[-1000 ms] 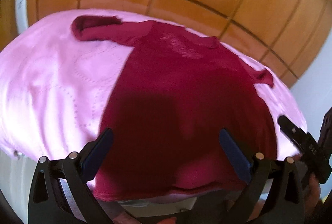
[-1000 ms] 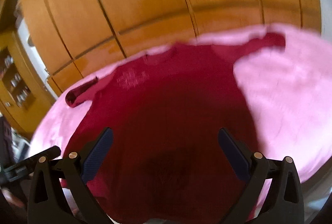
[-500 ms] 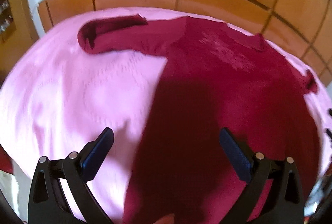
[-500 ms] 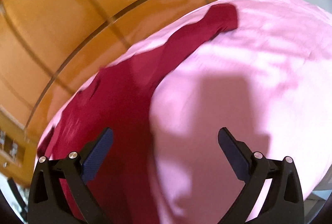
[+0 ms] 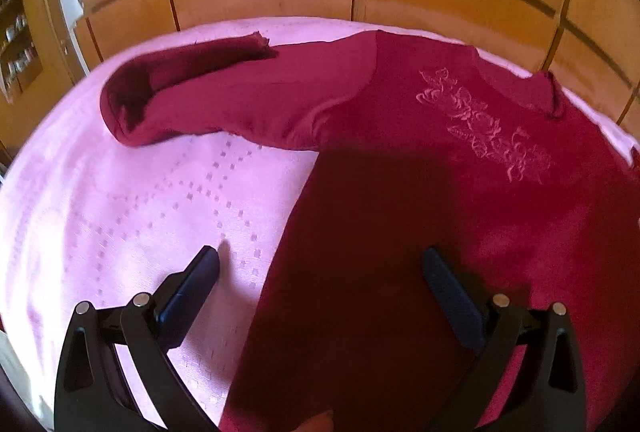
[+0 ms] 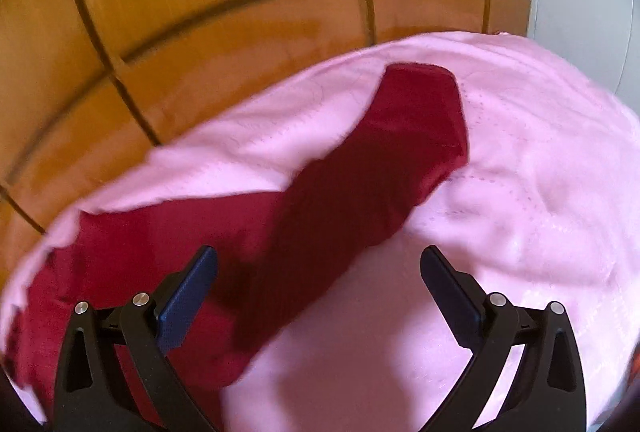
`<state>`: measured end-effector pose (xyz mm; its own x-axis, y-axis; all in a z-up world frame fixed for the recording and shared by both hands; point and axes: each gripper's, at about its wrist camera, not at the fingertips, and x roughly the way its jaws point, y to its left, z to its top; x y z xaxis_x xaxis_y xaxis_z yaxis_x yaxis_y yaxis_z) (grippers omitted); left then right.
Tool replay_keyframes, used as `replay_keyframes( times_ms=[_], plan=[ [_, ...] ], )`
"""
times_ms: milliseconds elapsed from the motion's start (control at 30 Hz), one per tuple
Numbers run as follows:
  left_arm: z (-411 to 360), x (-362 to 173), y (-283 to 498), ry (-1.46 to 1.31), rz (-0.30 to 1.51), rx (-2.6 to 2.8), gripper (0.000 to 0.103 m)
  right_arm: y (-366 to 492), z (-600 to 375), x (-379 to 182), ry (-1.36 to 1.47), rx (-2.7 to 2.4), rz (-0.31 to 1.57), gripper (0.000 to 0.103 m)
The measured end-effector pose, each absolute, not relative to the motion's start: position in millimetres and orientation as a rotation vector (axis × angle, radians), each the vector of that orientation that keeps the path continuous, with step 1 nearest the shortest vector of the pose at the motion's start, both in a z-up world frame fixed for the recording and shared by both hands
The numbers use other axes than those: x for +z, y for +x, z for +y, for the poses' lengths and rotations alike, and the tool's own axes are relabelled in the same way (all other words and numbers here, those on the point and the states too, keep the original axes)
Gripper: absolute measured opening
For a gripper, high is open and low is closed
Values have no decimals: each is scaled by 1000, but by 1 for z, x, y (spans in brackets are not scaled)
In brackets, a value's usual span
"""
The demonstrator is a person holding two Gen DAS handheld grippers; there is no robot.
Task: Fold small clothes
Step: 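Grasp the dark red shirt's sleeve cuff with the right tool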
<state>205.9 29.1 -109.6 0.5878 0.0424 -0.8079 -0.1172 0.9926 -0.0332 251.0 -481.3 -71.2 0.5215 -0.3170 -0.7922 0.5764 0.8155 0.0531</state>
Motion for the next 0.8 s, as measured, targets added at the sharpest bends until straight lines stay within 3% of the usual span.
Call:
replay_keyframes(
  times_ms=[233, 500, 800],
  plan=[
    [31, -113, 205, -116, 936, 77, 101, 188, -541, -91, 491, -636, 855, 100],
    [34, -114, 206, -118, 937, 76, 101, 99, -610, -95, 680, -786, 700, 100],
    [22, -113, 214, -40, 998, 129, 101, 185, -580, -53, 494, -535, 676, 100]
  ],
)
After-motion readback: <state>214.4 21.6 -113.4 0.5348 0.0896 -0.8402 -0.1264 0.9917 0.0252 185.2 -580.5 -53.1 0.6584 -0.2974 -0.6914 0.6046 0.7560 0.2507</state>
